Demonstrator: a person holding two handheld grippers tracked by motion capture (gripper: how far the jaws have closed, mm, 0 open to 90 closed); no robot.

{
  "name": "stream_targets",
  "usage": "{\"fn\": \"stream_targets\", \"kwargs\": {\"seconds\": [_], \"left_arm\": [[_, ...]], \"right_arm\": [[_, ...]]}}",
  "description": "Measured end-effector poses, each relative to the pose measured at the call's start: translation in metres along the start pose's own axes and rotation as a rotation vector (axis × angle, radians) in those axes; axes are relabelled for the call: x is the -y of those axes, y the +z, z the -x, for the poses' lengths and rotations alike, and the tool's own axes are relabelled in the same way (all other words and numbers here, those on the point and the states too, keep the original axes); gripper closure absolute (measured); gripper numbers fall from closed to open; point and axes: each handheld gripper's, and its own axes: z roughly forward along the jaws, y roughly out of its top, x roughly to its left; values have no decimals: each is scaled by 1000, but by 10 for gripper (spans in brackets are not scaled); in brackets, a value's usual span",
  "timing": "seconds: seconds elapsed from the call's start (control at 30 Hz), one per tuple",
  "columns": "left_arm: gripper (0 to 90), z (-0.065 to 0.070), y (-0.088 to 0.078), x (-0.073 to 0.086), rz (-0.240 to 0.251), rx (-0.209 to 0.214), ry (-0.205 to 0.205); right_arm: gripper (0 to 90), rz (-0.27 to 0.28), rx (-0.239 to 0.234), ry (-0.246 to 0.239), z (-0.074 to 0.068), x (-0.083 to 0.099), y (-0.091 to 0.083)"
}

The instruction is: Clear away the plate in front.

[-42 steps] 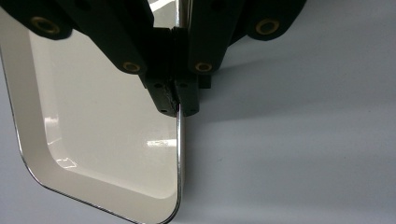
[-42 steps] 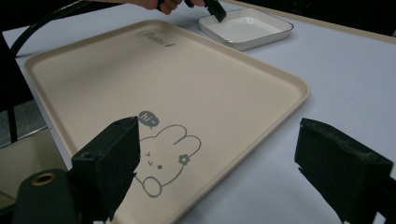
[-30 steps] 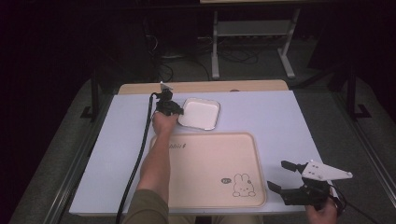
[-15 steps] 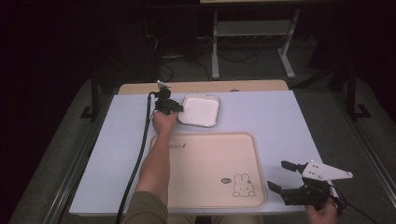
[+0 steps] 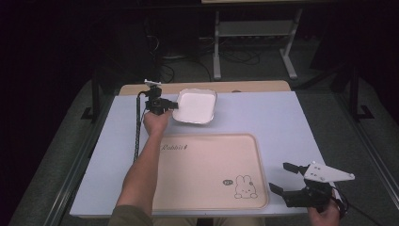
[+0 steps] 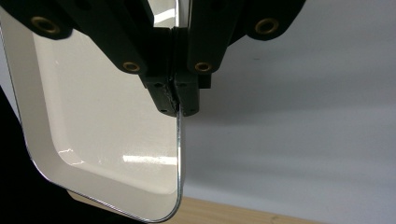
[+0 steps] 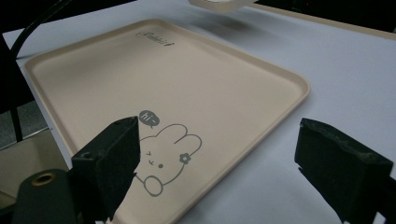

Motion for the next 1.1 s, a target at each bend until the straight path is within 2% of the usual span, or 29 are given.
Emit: {"fn": "stream_targets", "kwargs": {"seconds": [0.3,0.4,0.5,0.63,0.87,1.1], "left_arm": [[888,-2,-18,10,-2,39,17],[888,-3,-23,14,3,74,13],[888,-2,-27,16,2,80,30],[888,3,-34,17,-3,68,80],[888,8,-47,21,18,109,96],[889,9,-62,30,24,129,103]], "right_arm": [[133,-4,5,3,0,0,0],[133,-2,7,7,0,0,0],[133,-1,8,10,1,1,0],[133,3,16,15,1,1,-2],[133,9,28,22,2,2,-3],[133,8,32,24,2,2,-3]]}}
